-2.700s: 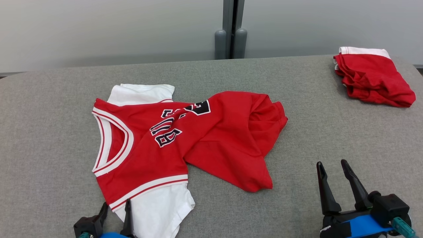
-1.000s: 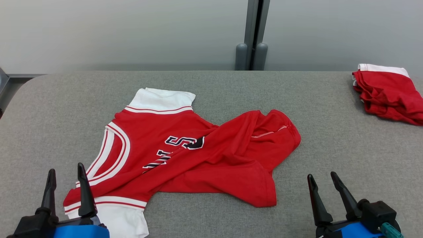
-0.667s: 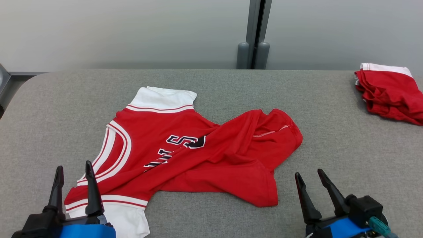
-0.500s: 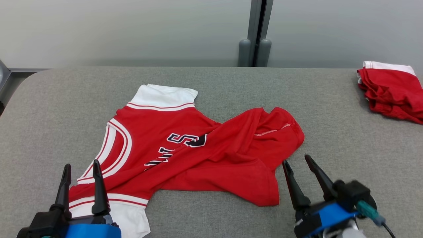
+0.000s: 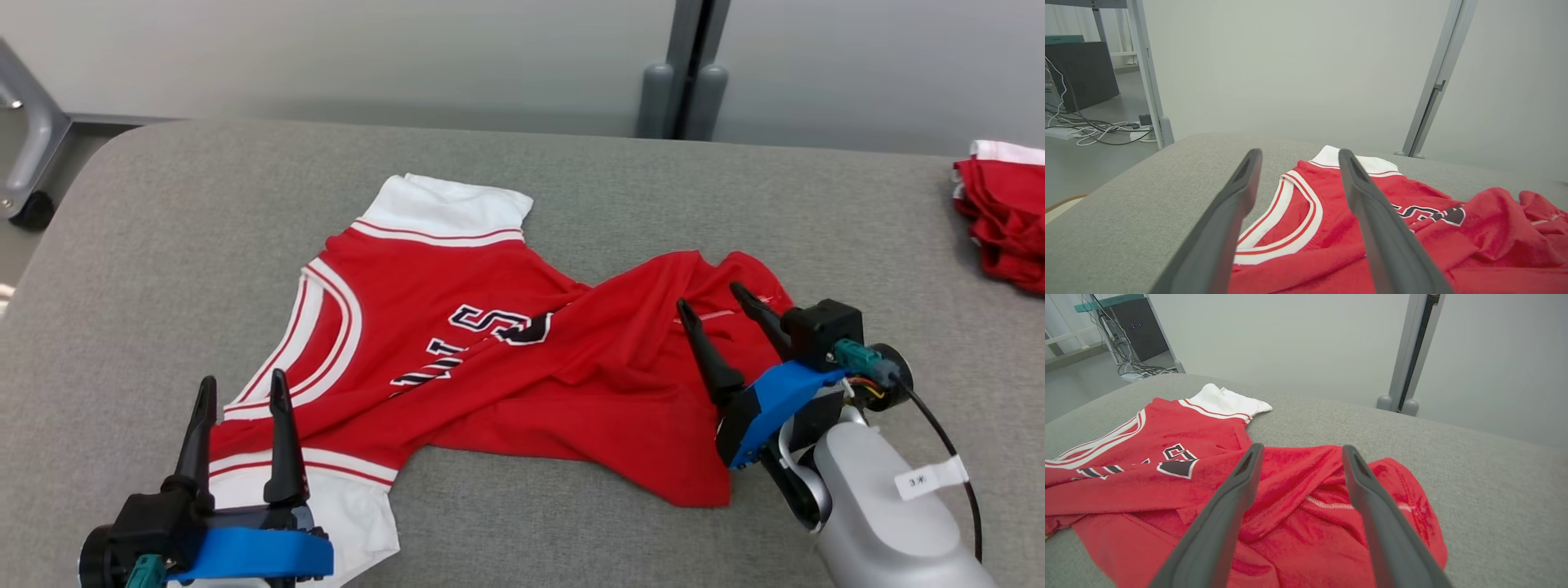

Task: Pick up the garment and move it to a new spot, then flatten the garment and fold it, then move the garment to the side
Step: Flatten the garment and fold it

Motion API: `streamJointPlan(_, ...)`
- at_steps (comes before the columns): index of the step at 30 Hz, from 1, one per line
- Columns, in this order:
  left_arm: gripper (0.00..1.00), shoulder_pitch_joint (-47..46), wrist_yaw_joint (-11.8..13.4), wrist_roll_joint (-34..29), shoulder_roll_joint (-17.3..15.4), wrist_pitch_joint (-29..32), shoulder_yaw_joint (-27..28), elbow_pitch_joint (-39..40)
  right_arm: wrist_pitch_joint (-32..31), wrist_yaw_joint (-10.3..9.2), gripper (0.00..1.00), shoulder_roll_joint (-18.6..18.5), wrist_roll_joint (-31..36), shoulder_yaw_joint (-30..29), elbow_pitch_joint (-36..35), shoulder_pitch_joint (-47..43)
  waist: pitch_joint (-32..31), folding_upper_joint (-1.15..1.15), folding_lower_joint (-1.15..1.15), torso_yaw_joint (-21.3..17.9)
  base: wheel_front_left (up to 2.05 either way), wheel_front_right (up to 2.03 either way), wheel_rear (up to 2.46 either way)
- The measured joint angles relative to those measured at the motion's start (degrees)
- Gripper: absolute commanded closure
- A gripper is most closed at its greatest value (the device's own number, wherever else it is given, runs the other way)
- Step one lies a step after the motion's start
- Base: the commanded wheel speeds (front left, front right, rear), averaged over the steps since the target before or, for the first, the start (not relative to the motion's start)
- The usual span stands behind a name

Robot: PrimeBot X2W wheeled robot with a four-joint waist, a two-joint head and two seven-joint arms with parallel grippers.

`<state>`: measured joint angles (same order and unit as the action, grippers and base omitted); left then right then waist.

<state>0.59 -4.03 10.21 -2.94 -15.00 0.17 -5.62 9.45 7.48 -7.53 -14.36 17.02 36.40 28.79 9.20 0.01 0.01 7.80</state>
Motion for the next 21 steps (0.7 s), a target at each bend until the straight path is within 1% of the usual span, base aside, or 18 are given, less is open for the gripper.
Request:
streamJointPlan(6, 0.0, -1.1, 0.2, 0.9, 0.0, 0.0, -1.5, -0.4, -0.8, 0.01, 0.0, -0.7, -2.1, 1.7, 8.7, 3.8, 1.8, 0.0, 0.0, 2.3, 0.0, 0.0, 0.0)
streamJointPlan(11, 0.0, -2.2, 0.5, 1.4, 0.0, 0.0, -2.5, -0.6, -0.3, 0.0, 0.0, -0.9, -3.8, 2.8, 14.5, 6.7, 3.2, 0.0, 0.0, 3.8, 0.0, 0.0, 0.0)
streamJointPlan(17, 0.0, -3.6, 0.4, 2.0, 0.0, 0.0, -4.0, -1.3, 0.3, 0.01, 0.0, -0.8, -7.2, 3.2, 20.3, 9.8, 4.6, 0.0, 0.0, 5.7, 0.0, 0.0, 0.0)
streamJointPlan(18, 0.0, -3.8, 0.4, 2.0, 0.0, 0.0, -4.2, -1.4, 0.3, 0.01, 0.08, -0.8, -8.0, 3.5, 21.1, 10.2, 4.7, 0.0, 0.0, 6.0, 0.0, 0.0, 0.0)
streamJointPlan(19, 0.0, -4.0, 0.4, 2.2, 0.0, 0.0, -4.5, -1.5, 0.4, 0.0, 0.38, -0.7, -8.6, 3.7, 21.8, 10.6, 4.8, 0.0, 0.0, 6.3, 0.0, 0.0, 0.0)
streamJointPlan(20, 0.0, -4.1, 0.4, 2.3, 0.0, 0.0, -4.5, -1.6, 0.8, 0.0, 0.88, -0.5, -9.3, 4.1, 22.1, 10.9, 4.9, 0.0, 0.0, 6.5, 0.0, 0.0, 0.0)
streamJointPlan(21, 0.0, -4.2, 0.5, 2.3, 0.0, 0.0, -4.6, -1.7, 1.1, 0.0, 1.0, -0.3, -10.0, 4.6, 22.3, 11.1, 4.9, 0.0, 0.0, 6.7, 0.0, 0.0, 0.0)
